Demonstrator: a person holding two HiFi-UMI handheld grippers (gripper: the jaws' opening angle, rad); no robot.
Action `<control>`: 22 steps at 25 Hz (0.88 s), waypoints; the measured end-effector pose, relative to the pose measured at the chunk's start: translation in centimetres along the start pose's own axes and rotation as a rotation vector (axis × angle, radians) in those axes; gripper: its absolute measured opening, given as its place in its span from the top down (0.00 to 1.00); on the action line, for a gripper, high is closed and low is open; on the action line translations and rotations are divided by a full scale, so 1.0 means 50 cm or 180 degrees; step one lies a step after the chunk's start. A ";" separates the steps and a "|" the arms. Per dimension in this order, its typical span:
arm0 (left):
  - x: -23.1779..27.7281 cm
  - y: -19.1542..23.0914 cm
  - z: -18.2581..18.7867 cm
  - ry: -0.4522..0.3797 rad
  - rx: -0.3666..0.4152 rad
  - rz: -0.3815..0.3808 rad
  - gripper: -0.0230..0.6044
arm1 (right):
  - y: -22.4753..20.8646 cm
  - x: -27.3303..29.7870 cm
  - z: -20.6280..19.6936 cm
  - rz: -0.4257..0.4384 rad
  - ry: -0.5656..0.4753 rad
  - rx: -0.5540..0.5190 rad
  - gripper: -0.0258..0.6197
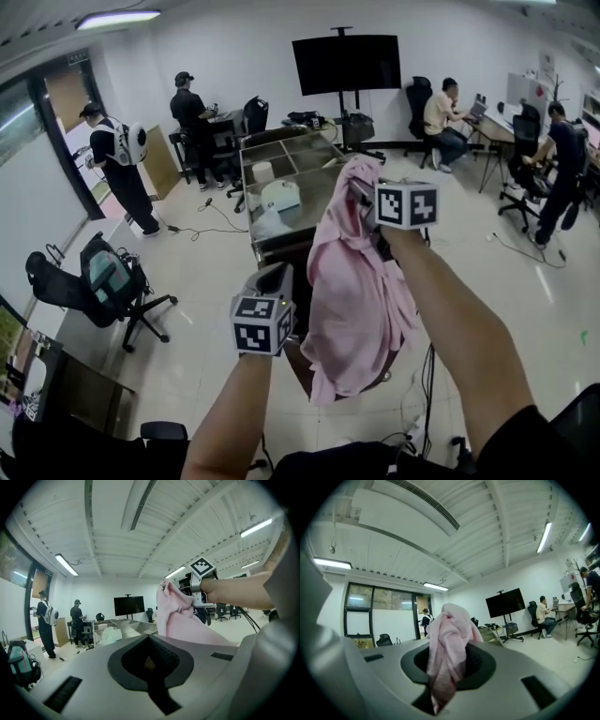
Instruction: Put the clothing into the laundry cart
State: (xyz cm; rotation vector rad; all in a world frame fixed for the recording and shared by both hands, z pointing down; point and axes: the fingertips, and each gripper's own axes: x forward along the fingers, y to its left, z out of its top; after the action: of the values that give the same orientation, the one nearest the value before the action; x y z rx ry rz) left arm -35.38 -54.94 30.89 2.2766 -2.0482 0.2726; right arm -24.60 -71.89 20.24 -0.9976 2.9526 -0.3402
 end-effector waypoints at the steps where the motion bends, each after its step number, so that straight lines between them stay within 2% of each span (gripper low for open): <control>1: 0.010 -0.002 -0.005 0.0033 -0.0010 -0.0012 0.97 | -0.011 0.010 -0.017 -0.0024 0.0066 -0.0009 0.82; 8: 0.058 -0.017 -0.024 0.0173 0.0053 -0.0114 0.97 | -0.066 0.052 -0.123 -0.0091 0.0467 0.0057 0.81; 15: 0.087 -0.015 -0.044 0.0216 0.0034 -0.0164 0.97 | -0.085 0.068 -0.186 -0.0140 0.0806 -0.0113 0.76; 18: 0.096 -0.020 -0.045 0.0225 -0.0001 -0.0210 0.97 | -0.097 0.064 -0.222 -0.0205 0.1058 -0.0180 0.64; 20: 0.102 -0.022 -0.045 0.0220 -0.0021 -0.0235 0.97 | -0.101 0.061 -0.262 -0.0161 0.1330 -0.0095 0.48; 22: 0.104 -0.026 -0.046 0.0224 -0.0033 -0.0267 0.97 | -0.104 0.054 -0.294 -0.0139 0.1532 0.0001 0.48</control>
State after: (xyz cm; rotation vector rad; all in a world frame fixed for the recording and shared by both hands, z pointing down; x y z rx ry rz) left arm -33.75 -59.51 34.15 2.3052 -1.9111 0.3309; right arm -24.75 -74.56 35.85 -1.1185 3.3478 -0.6689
